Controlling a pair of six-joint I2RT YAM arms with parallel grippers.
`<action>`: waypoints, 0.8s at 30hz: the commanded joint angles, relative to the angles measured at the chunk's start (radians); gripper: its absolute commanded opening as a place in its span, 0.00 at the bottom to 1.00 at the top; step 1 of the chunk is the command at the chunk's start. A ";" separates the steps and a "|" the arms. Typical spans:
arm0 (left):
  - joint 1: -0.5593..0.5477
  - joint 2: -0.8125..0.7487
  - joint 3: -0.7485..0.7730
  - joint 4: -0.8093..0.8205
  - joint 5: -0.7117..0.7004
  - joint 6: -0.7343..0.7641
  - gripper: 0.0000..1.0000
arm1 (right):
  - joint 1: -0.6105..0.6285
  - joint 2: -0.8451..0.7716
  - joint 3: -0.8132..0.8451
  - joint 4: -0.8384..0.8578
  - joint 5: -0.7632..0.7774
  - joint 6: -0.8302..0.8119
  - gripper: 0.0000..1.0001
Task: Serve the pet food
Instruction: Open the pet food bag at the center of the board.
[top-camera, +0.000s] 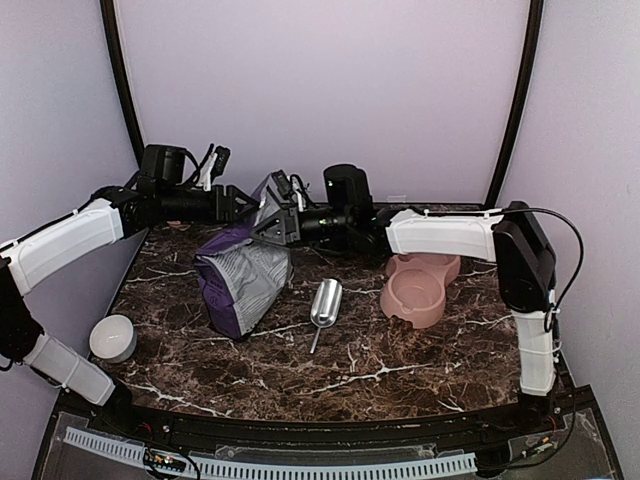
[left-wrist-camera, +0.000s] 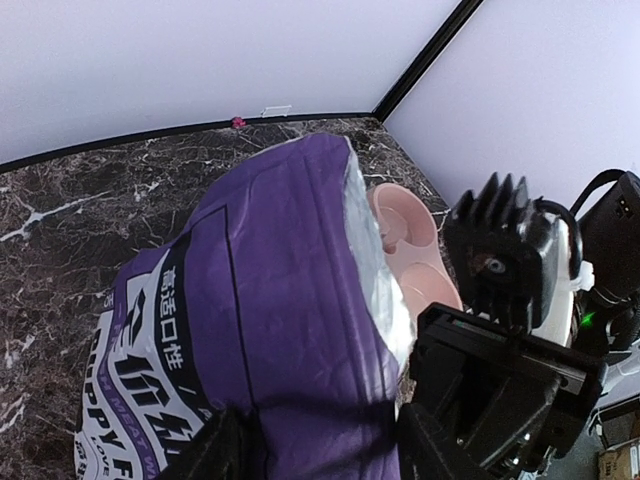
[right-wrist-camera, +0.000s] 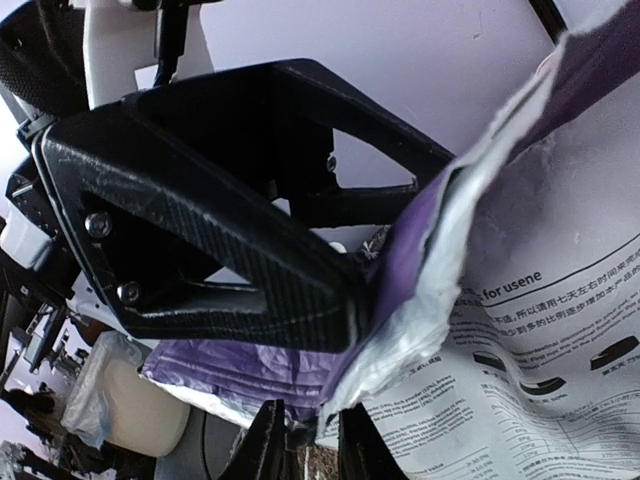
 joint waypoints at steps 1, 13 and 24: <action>-0.004 -0.010 0.028 -0.041 -0.033 0.039 0.54 | 0.018 0.008 0.045 -0.044 -0.017 -0.004 0.25; -0.004 -0.039 -0.005 -0.021 -0.055 0.038 0.46 | -0.082 -0.027 0.013 0.142 -0.034 0.154 0.46; -0.004 -0.020 0.018 -0.017 -0.041 0.033 0.46 | -0.109 0.047 0.107 0.181 -0.060 0.223 0.39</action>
